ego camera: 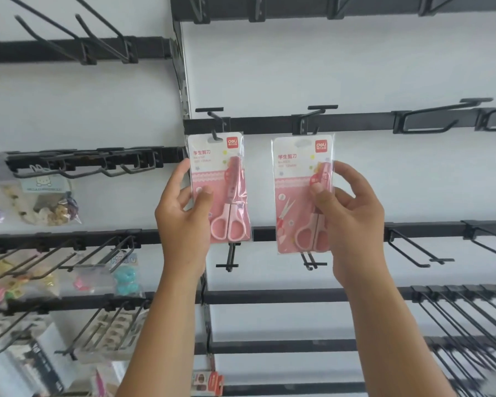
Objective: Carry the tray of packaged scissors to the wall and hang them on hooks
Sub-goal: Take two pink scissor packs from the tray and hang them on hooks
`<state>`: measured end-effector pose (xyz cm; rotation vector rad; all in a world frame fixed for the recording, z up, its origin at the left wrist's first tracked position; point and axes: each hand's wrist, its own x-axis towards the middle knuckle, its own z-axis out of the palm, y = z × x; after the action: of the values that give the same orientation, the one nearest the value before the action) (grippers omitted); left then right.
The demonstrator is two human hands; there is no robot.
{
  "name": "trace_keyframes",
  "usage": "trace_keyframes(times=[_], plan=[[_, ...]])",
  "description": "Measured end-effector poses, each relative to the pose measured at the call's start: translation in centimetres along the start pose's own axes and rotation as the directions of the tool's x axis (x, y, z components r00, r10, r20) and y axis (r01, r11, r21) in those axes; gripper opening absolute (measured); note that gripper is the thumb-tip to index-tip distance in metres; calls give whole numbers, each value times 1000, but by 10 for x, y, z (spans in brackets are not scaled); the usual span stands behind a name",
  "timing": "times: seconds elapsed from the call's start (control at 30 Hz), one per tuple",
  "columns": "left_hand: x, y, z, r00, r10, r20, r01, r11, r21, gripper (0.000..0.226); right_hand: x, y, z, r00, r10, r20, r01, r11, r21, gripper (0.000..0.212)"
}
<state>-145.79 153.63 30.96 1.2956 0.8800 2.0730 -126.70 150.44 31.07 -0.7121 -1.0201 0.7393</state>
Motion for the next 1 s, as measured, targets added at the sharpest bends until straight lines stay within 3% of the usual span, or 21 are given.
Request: trace_keyframes(times=[0.27, 0.67, 1.0], plan=[[3, -6, 2, 1000, -6, -18, 6, 1000, -3, 52, 18, -7, 2, 992, -84, -93, 80, 996, -48, 31], [1, -4, 1, 1000, -4, -25, 4, 1000, 11, 52, 25, 7, -6, 995, 2, -99, -22, 980, -199, 24], [-10, -2, -3, 999, 37, -20, -33, 985, 166, 42, 16, 12, -16, 994, 63, -89, -80, 974, -212, 32]])
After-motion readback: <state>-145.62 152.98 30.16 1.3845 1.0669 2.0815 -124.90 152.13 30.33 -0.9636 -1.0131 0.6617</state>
